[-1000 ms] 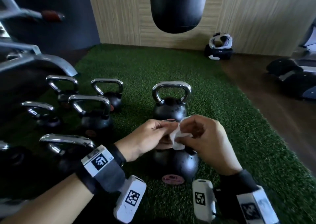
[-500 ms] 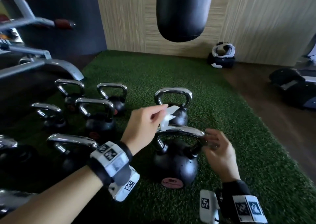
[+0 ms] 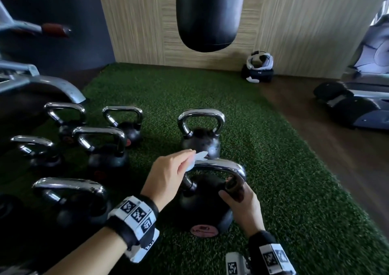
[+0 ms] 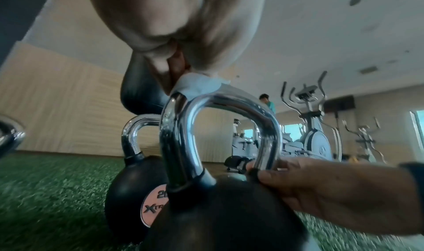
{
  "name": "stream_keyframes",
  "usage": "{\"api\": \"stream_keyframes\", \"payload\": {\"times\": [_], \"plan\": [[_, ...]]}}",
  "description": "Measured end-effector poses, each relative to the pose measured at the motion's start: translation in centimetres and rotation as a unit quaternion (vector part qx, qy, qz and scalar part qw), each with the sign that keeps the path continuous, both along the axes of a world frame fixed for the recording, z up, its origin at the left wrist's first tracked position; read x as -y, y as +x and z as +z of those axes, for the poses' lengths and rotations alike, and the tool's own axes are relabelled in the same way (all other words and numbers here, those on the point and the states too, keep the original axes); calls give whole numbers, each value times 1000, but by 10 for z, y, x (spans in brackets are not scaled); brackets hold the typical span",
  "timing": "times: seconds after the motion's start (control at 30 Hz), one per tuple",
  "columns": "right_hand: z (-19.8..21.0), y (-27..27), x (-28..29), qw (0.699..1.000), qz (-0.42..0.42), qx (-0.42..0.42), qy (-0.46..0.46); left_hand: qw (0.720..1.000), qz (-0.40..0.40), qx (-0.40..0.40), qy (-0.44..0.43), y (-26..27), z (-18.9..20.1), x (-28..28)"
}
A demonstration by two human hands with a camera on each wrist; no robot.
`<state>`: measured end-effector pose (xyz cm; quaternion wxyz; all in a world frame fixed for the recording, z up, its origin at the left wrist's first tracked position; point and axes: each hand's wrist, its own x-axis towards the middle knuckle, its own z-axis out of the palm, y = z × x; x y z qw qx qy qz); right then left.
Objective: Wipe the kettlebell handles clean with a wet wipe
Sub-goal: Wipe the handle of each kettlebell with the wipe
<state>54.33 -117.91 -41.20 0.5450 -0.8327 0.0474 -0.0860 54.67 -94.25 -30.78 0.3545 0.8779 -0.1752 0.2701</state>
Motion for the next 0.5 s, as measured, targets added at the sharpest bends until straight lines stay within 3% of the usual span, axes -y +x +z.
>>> {"api": "stream_keyframes", "payload": {"times": [0.07,0.13,0.3,0.5], "plan": [[0,2,1,1000,-2,-2,1,1000,-14,25,9,-4,-6,4],[-1,2,3,1000,9,-7,7,999,-11,27,-37,-4,-13,5],[-5,-1,4,1000,10,-4,24,974,32,-60,-216,0,-41,-15],[-5,0,5,999,21,1,30,944,26,-106,-311,-4,-60,-13]]}}
